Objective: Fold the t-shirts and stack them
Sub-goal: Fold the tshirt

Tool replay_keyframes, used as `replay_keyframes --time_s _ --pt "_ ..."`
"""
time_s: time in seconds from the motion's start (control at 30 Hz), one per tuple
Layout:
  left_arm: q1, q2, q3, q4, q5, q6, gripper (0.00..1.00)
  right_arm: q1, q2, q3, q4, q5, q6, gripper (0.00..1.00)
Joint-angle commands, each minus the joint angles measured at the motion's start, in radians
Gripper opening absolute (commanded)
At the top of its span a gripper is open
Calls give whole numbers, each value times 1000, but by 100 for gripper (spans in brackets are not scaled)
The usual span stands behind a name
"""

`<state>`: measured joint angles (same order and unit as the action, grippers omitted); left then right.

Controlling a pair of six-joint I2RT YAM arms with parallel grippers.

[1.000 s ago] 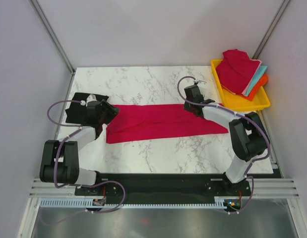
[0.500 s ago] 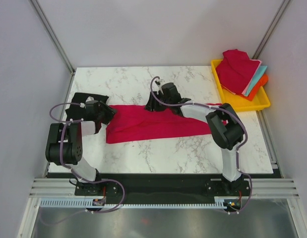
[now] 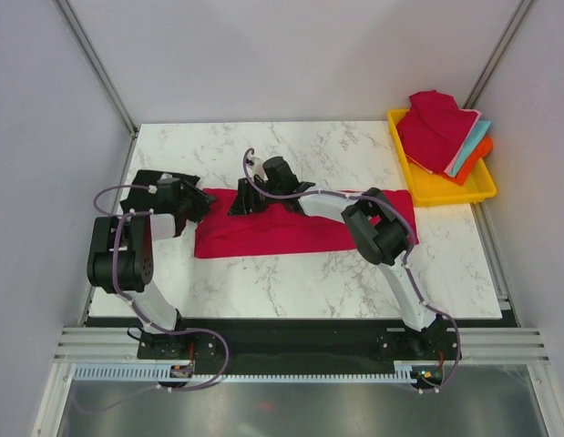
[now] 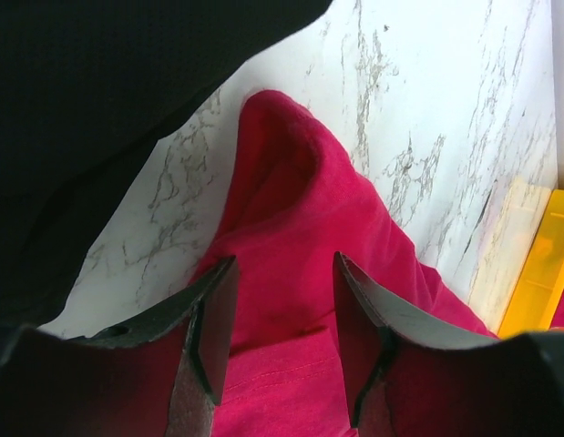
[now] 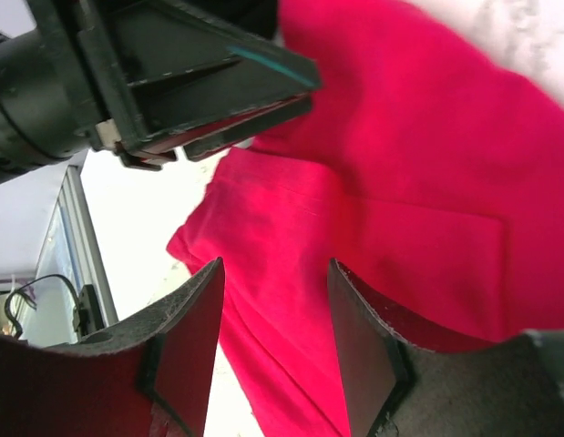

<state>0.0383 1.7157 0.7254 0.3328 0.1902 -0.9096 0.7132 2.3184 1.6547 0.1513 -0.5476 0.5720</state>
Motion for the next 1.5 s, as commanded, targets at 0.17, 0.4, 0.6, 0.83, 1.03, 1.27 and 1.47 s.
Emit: replay_keyframes --time_s 0.17,0.4,0.6,0.83,1.03,1.27,1.47 --pt "6 33 75 -156 -35 -43 52 31 72 131 -50 -52 -9 57" --pt "6 -22 36 -164 -72 -66 50 32 87 155 -70 -49 -18 58" --pt "8 -41 20 -164 -83 -75 49 31 95 175 -101 -3 -60 65" --pt "9 -38 19 -164 -78 -75 47 32 154 249 -150 -24 -75 66" --pt "9 -51 14 -167 -84 -75 47 31 122 228 -147 23 -106 68" --pt "8 -50 12 -167 -86 -75 47 20 116 235 -127 25 -126 68" --pt "9 -56 9 -167 -90 -72 47 0 144 261 -113 8 -121 68"
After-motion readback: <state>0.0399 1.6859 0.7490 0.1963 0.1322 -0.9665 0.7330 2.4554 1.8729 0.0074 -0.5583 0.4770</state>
